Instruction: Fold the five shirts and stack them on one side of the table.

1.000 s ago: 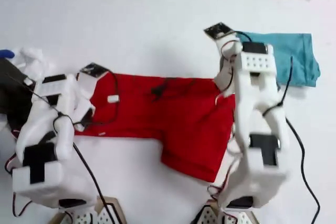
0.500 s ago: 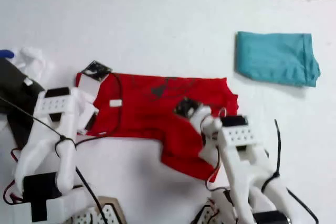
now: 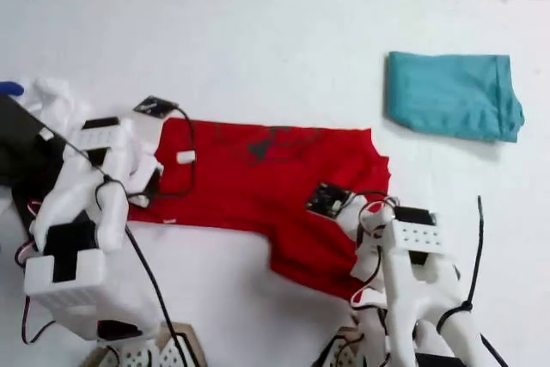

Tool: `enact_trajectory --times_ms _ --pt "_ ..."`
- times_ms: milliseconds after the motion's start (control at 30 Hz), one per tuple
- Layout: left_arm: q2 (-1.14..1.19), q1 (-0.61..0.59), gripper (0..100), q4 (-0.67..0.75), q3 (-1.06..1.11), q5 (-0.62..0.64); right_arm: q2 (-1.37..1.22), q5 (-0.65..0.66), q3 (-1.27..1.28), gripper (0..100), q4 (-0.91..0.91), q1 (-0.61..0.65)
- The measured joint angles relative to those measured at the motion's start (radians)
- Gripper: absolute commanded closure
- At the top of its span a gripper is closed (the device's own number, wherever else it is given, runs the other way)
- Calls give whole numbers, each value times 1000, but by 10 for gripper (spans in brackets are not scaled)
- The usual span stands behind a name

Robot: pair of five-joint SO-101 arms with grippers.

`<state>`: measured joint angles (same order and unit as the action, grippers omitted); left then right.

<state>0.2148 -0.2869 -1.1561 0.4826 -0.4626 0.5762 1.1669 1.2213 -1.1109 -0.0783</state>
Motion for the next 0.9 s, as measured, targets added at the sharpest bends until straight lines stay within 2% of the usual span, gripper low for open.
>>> enact_trajectory --times_ms 233,367,433,633,800,900 --pt "-11 0 976 -40 -17 0 0 23 0 975 21 -40" --pt "-58 0 976 -64 -9 -2 0 23 -55 974 -54 -15" --pt "-89 0 976 -84 -6 -2 0 -18 -112 964 -104 14" --pt "-164 -2 976 -98 -6 -2 0 -176 -272 810 -290 206" --pt "-160 -3 976 -32 52 -2 0 -199 -272 805 -354 430" --pt "-126 -2 976 18 78 -2 0 -199 -230 804 -358 508"
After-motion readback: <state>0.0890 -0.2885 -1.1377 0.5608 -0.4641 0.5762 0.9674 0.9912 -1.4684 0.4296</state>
